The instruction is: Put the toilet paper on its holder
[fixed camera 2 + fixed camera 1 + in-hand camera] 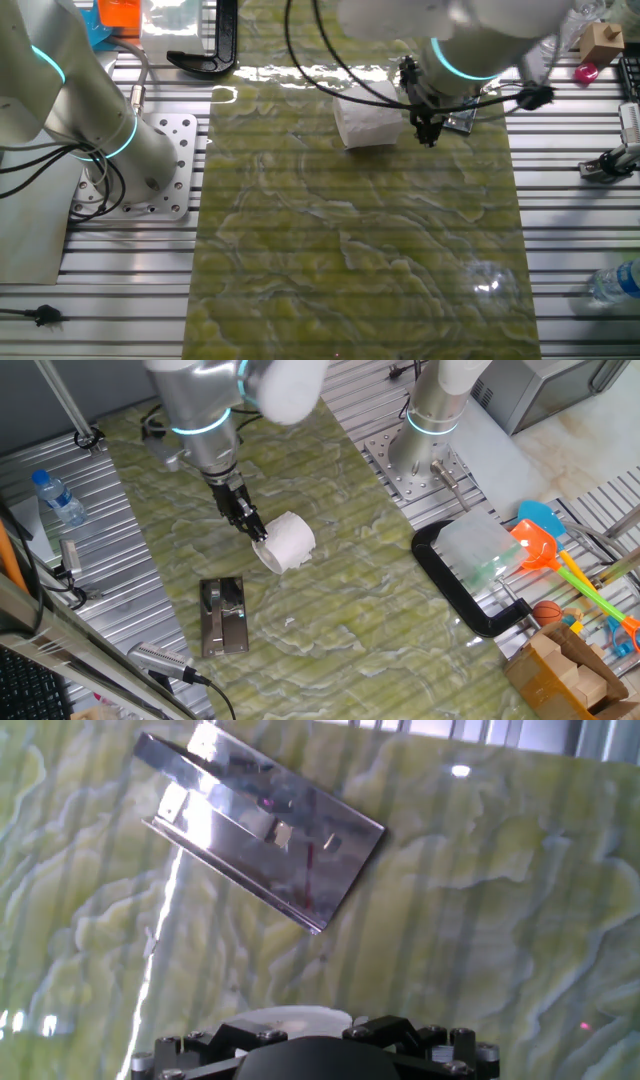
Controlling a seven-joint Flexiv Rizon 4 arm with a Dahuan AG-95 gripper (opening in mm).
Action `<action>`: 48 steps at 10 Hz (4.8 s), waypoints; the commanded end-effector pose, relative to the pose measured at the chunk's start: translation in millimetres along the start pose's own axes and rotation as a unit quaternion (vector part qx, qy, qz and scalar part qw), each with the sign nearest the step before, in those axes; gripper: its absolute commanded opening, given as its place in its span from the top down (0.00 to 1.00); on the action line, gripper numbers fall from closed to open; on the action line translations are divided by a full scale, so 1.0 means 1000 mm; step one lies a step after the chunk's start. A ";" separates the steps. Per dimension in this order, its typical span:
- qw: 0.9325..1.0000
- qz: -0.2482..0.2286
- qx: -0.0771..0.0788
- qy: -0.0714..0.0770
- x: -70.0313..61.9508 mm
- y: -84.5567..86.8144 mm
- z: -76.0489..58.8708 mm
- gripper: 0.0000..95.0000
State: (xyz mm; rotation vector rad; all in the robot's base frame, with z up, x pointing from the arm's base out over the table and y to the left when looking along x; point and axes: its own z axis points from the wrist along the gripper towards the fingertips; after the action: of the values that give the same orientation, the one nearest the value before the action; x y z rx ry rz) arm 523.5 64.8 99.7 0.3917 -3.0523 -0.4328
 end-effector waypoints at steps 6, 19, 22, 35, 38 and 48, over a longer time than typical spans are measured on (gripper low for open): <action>0.998 -0.002 -0.032 0.061 0.001 0.000 0.002 0.00; 0.995 -0.003 -0.035 0.095 0.005 -0.003 0.008 0.00; 0.996 0.016 -0.033 0.081 0.005 -0.003 0.008 0.00; 0.997 0.003 -0.020 0.073 0.060 0.020 0.020 0.00; 0.997 0.002 -0.019 0.069 0.068 0.026 0.023 0.00; 0.999 0.013 0.032 0.018 0.068 0.022 0.041 0.00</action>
State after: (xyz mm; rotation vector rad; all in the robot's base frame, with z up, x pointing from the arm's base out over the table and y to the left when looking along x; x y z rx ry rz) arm 453.1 80.5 62.6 0.3565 -3.0387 -0.3298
